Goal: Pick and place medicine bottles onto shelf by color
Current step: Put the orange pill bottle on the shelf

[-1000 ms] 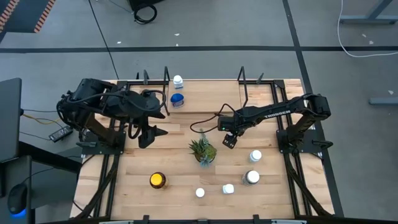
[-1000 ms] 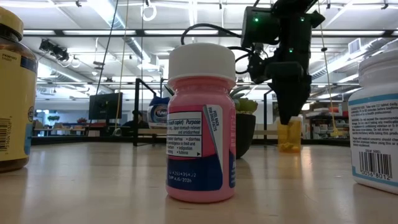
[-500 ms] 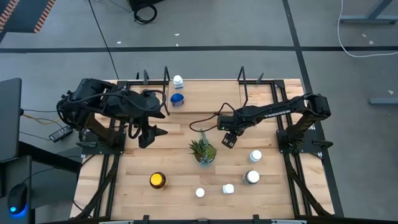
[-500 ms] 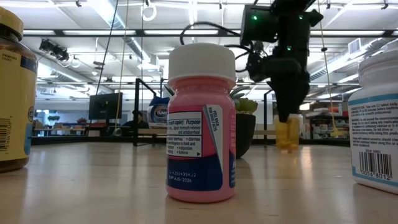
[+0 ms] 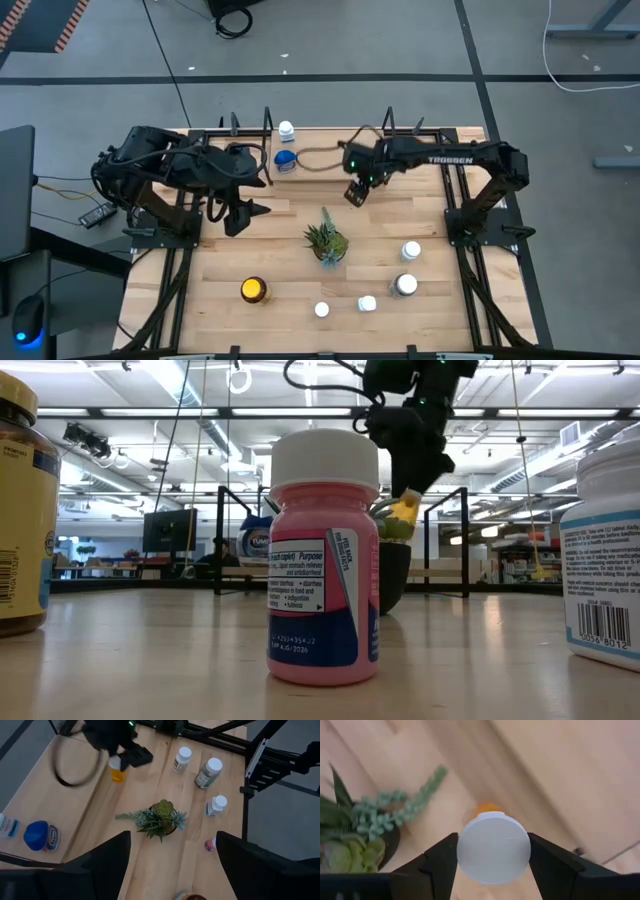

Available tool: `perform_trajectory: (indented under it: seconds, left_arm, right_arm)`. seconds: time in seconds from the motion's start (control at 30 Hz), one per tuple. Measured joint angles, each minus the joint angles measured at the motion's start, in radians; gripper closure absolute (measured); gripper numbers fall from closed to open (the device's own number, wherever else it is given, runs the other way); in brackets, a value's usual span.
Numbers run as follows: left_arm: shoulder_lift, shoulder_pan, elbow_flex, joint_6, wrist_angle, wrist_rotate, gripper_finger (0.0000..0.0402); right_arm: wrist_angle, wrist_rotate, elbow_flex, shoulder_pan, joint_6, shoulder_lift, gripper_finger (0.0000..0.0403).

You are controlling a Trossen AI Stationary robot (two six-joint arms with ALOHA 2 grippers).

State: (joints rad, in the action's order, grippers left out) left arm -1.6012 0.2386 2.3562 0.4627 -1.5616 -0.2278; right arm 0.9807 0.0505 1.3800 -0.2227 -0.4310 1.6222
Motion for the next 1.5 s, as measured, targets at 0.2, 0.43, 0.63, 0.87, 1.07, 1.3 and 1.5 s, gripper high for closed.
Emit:
perform_trajectory:
  seconds: [0.2, 0.43, 0.63, 0.87, 1.07, 1.3, 1.5]
  left_arm:
    - [0.000, 0.000, 0.000, -0.002, 0.000, -0.018, 0.0104]
    - [0.000, 0.000, 0.000, 0.020, 0.002, -0.049, 0.0104]
    - [0.000, 0.000, 0.000, 0.106, 0.002, -0.086, 0.0104]
    - [0.000, -0.013, 0.000, 0.174, 0.002, -0.116, 0.0104]
    - [0.000, -0.042, 0.000, 0.192, 0.002, -0.119, 0.0104]
    - [-0.003, -0.081, 0.000, 0.234, 0.002, -0.121, 0.0104]
    - [-0.003, -0.092, 0.000, 0.235, 0.002, -0.121, 0.0104]
  right_arm:
    - [0.046, 0.000, 0.096, -0.110, 0.106, 0.000, 0.0178]
    - [0.057, -0.008, 0.135, -0.247, 0.362, 0.000, 0.0178]
    - [0.081, -0.015, 0.136, -0.325, 0.543, 0.008, 0.0178]
    - [0.125, -0.023, 0.166, -0.347, 0.650, 0.053, 0.0178]
    - [0.193, -0.013, 0.285, -0.380, 0.702, 0.176, 0.0178]
    - [0.254, 0.004, 0.480, -0.434, 0.774, 0.337, 0.0177]
    - [0.297, 0.004, 0.522, -0.493, 0.880, 0.408, 0.0177]
